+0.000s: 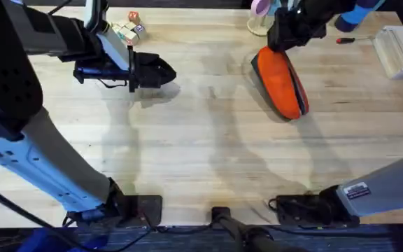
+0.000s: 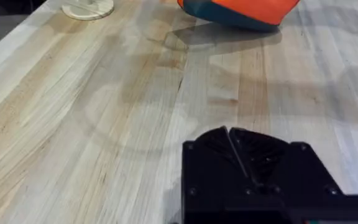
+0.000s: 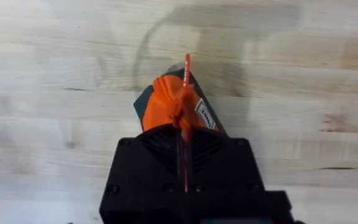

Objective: Unzip the bag, pick up the pens from the table one at a time and place them inside, then zip the bag closed.

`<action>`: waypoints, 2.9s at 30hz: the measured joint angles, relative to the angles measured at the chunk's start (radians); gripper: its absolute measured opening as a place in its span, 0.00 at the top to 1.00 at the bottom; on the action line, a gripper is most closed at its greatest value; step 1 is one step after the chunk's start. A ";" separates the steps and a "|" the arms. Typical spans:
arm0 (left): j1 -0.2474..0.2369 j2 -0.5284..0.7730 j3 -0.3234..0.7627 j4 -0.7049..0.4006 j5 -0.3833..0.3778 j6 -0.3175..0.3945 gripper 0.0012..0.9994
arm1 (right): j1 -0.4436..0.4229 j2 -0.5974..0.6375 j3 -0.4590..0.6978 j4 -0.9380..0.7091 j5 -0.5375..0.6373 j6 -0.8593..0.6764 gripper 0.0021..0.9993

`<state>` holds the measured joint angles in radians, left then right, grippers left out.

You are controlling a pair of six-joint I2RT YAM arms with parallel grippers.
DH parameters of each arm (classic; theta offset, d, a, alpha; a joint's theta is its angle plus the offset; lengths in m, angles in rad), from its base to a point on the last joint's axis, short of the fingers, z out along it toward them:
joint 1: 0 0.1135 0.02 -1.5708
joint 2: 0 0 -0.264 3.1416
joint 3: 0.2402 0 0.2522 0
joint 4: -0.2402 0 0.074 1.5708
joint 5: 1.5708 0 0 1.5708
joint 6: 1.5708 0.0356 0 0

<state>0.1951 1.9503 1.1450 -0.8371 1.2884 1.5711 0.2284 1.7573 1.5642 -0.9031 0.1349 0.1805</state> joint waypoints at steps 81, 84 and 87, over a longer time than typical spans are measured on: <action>0.000 0.000 0.000 -0.005 0.038 -0.004 0.01 | 0.394 -0.092 0.011 0.116 -0.337 -0.136 0.00; 0.000 0.000 0.000 -0.003 0.043 -0.004 0.01 | 0.394 -0.088 0.011 0.118 -0.322 -0.136 0.00; 0.000 0.000 0.000 -0.002 0.045 -0.004 0.01 | 0.395 -0.087 0.011 0.120 -0.308 -0.130 0.00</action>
<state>0.1951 1.9503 1.1450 -0.8390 1.3339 1.5669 0.6235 1.6700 1.5753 -0.7835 -0.1731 0.0504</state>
